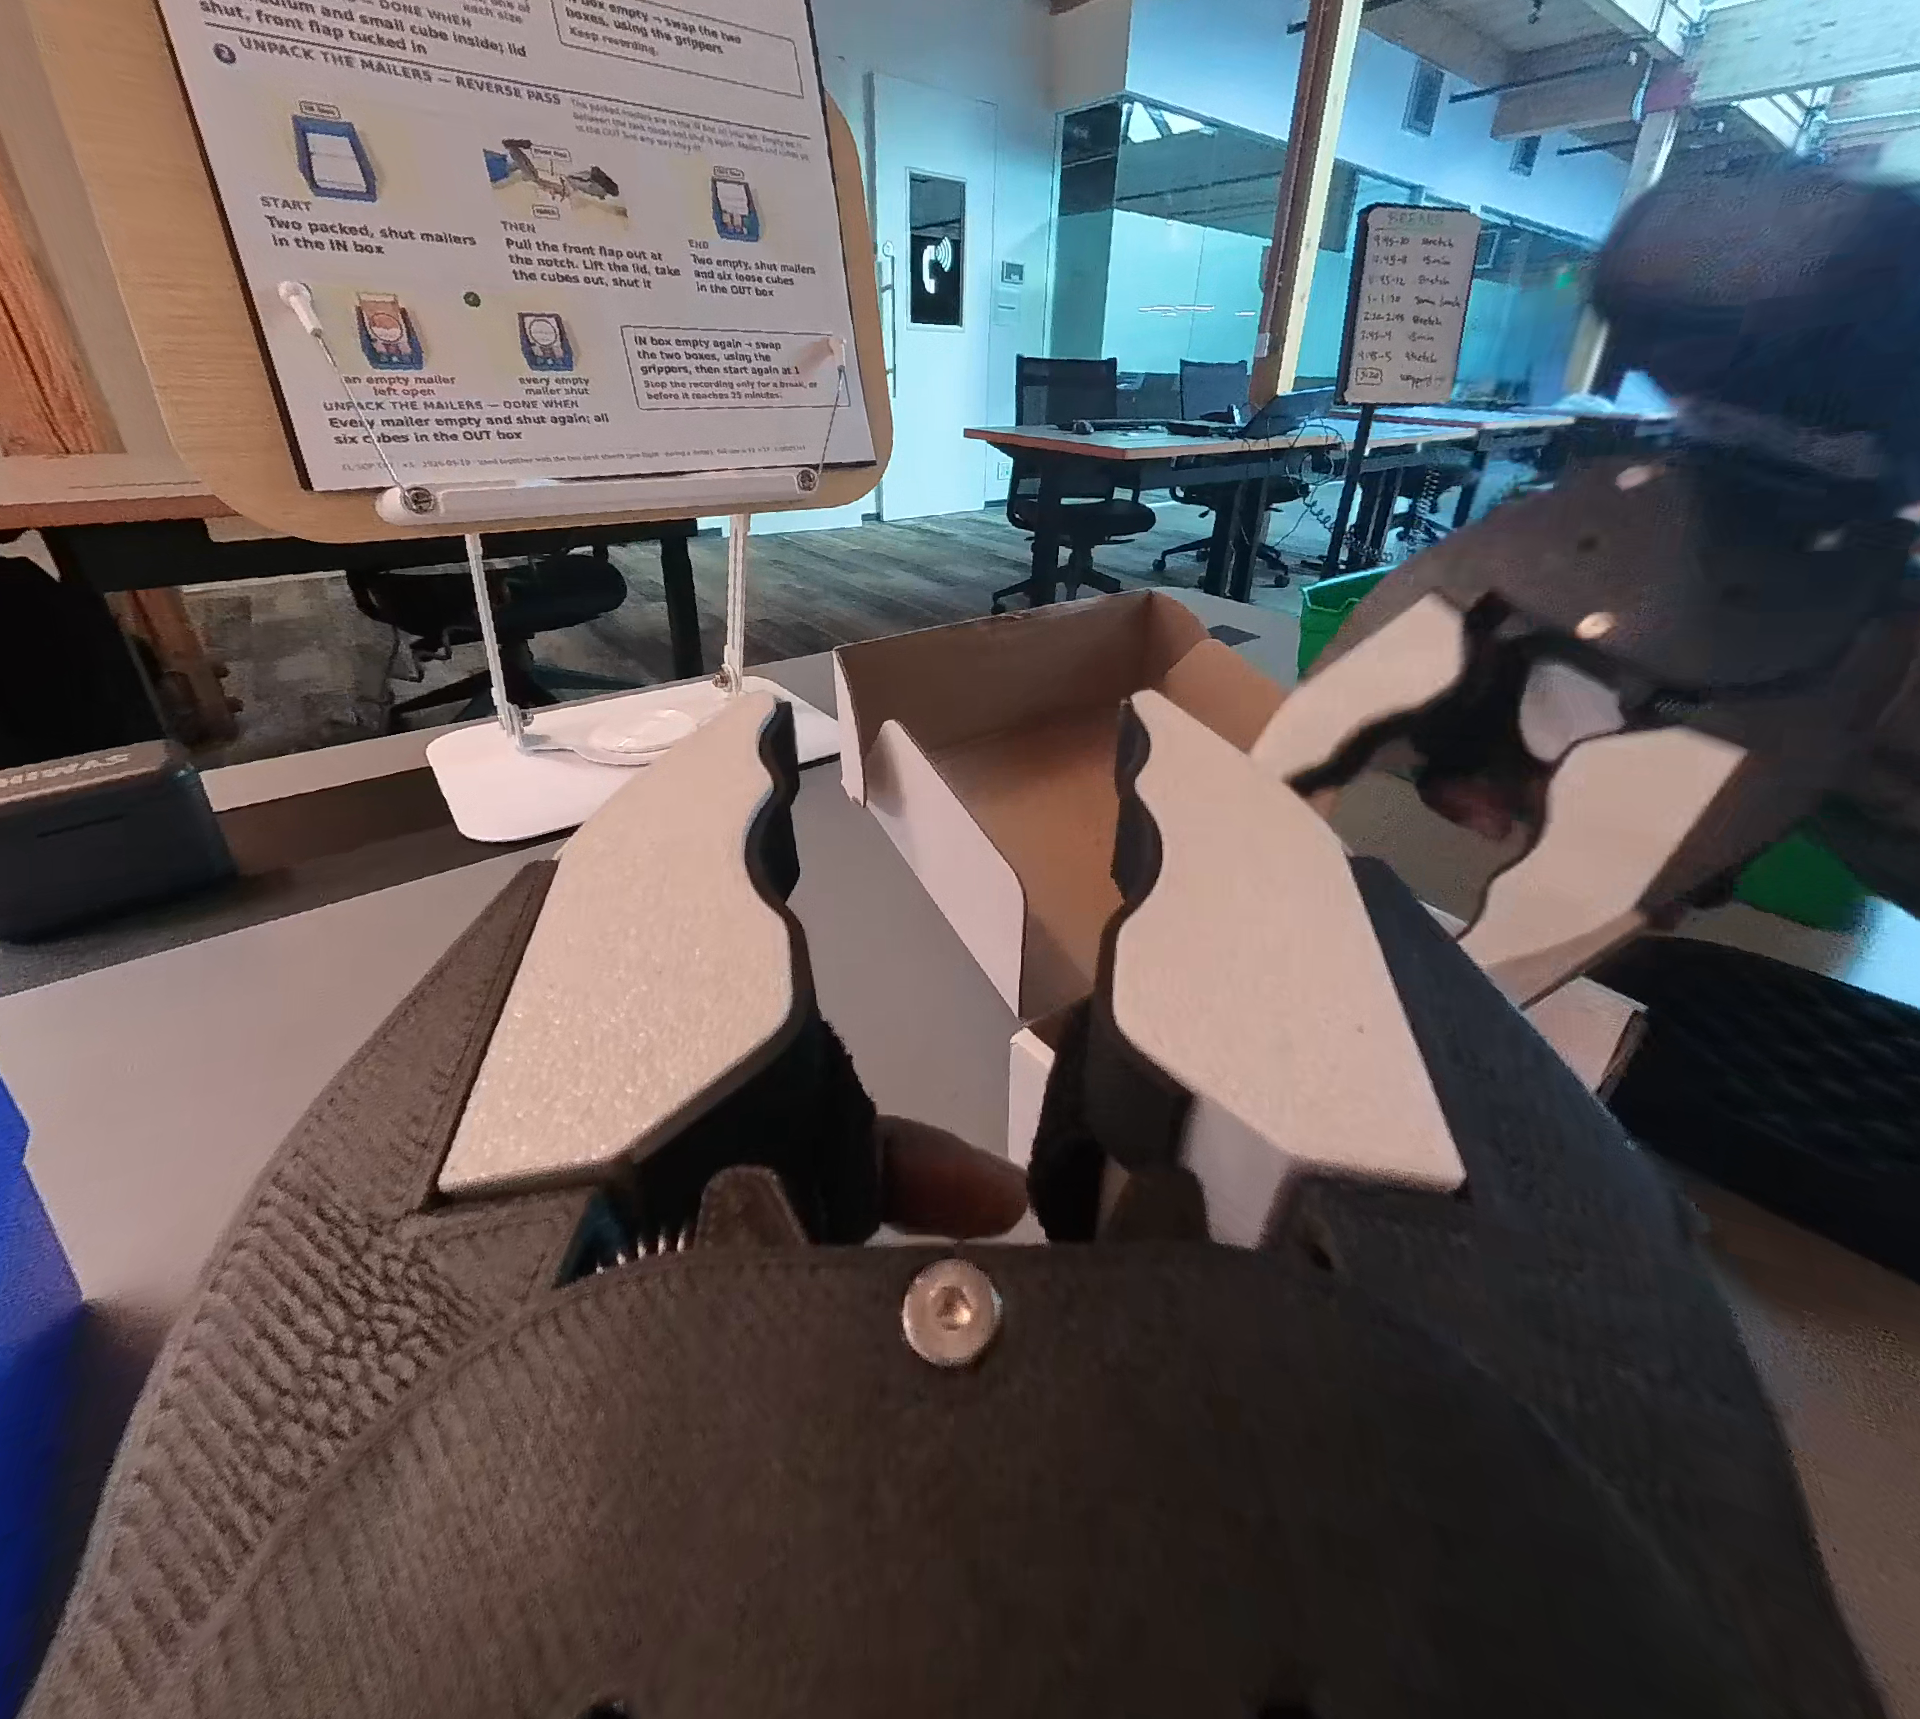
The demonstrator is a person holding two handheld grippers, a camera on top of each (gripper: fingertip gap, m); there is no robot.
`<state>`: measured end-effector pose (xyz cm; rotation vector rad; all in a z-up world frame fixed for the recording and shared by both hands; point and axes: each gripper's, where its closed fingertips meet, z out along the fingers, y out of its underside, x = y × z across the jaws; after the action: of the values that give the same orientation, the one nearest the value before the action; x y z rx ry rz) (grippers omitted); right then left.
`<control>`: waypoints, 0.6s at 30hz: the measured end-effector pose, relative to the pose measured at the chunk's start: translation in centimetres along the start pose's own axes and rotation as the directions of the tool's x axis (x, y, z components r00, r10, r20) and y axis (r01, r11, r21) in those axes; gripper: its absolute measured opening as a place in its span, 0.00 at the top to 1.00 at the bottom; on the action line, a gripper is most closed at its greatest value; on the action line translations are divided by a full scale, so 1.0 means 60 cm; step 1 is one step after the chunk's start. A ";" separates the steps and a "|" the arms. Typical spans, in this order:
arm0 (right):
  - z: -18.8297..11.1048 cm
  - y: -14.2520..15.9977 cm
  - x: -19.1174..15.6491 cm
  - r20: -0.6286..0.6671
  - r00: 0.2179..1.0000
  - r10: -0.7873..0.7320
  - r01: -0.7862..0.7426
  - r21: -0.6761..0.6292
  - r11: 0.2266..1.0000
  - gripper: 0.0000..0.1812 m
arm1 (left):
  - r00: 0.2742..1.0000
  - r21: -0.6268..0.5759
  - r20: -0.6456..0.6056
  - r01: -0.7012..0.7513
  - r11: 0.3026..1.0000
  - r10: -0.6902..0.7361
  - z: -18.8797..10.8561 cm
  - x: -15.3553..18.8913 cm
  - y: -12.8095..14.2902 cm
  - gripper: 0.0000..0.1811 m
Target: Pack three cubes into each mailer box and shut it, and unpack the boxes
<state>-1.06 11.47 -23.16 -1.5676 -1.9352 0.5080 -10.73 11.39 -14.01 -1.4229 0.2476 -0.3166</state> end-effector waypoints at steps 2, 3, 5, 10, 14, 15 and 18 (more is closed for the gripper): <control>-0.036 -0.034 0.012 -0.089 0.995 0.051 -0.027 0.255 0.967 0.55 | 1.000 -0.001 -0.009 0.000 1.000 0.000 0.000 0.003 0.000 0.68; -0.057 -0.044 0.015 -0.124 0.989 0.080 -0.028 0.379 0.925 0.52 | 1.000 -0.002 -0.009 -0.002 1.000 0.002 0.000 0.004 0.000 0.68; -0.098 -0.051 0.008 -0.177 0.980 0.092 0.030 0.589 0.807 0.47 | 1.000 -0.003 -0.012 -0.019 1.000 0.019 0.000 0.005 0.000 0.68; -0.132 0.005 -0.011 -0.191 0.963 0.188 -0.001 0.699 0.715 0.37 | 0.998 0.026 -0.056 -0.018 0.999 0.020 -0.004 0.017 -0.009 0.65; -0.161 0.018 -0.032 -0.207 0.953 0.223 0.011 0.756 0.655 0.31 | 0.982 0.086 -0.190 -0.005 0.996 0.021 -0.022 0.059 -0.041 0.38; -0.166 0.023 -0.035 -0.217 0.948 0.235 0.015 0.763 0.646 0.30 | 0.975 0.098 -0.222 0.013 0.995 0.009 -0.032 0.068 -0.053 0.34; -0.191 0.025 -0.031 -0.244 0.925 0.292 0.035 0.818 0.573 0.31 | 0.955 0.168 -0.294 0.090 0.982 -0.037 -0.074 0.085 -0.101 0.32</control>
<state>7.80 9.19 -15.88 -1.0600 -1.0219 0.9427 -7.92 4.73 -8.50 -1.2046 0.4022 -0.5888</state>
